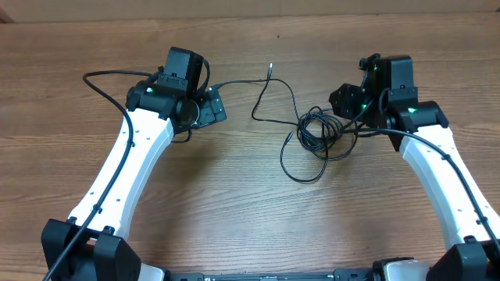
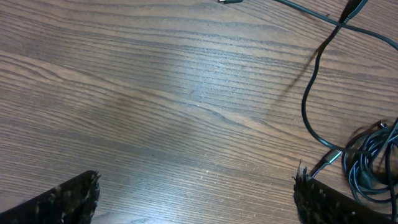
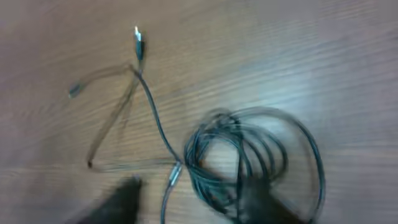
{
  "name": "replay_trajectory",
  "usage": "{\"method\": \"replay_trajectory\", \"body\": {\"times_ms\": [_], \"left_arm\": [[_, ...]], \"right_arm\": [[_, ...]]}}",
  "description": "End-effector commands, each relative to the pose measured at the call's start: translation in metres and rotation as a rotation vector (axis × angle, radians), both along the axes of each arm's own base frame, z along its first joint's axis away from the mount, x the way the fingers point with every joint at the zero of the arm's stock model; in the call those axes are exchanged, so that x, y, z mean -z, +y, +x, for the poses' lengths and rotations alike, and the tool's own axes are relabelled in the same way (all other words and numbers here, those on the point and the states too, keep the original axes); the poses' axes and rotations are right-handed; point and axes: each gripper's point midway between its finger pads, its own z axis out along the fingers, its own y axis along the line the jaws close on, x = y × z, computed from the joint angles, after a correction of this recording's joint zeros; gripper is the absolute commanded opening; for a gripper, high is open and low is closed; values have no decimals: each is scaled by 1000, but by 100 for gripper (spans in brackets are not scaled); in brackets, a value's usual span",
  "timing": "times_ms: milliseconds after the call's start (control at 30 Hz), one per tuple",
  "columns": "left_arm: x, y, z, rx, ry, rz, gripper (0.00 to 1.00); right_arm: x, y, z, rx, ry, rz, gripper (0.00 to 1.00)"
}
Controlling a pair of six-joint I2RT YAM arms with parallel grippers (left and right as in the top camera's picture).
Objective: Untangle cables
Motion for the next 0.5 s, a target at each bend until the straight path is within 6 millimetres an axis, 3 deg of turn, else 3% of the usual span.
{"method": "replay_trajectory", "body": {"times_ms": [0,133,200,300,467], "left_arm": [[-5,2,0,-11,-17,4,99],[-5,2,0,-11,-17,4,100],[-11,25,12,-12,-83,156,99],[-17,48,16,-63,-118,283,100],[-17,46,16,-57,-118,276,99]], "right_arm": [[-25,3,-5,-10,-18,21,63],[-18,15,-30,-56,83,74,73],[-14,21,-43,-84,141,111,78],[-17,29,-46,-110,147,152,81],[-17,29,-46,-110,146,152,90]]}}
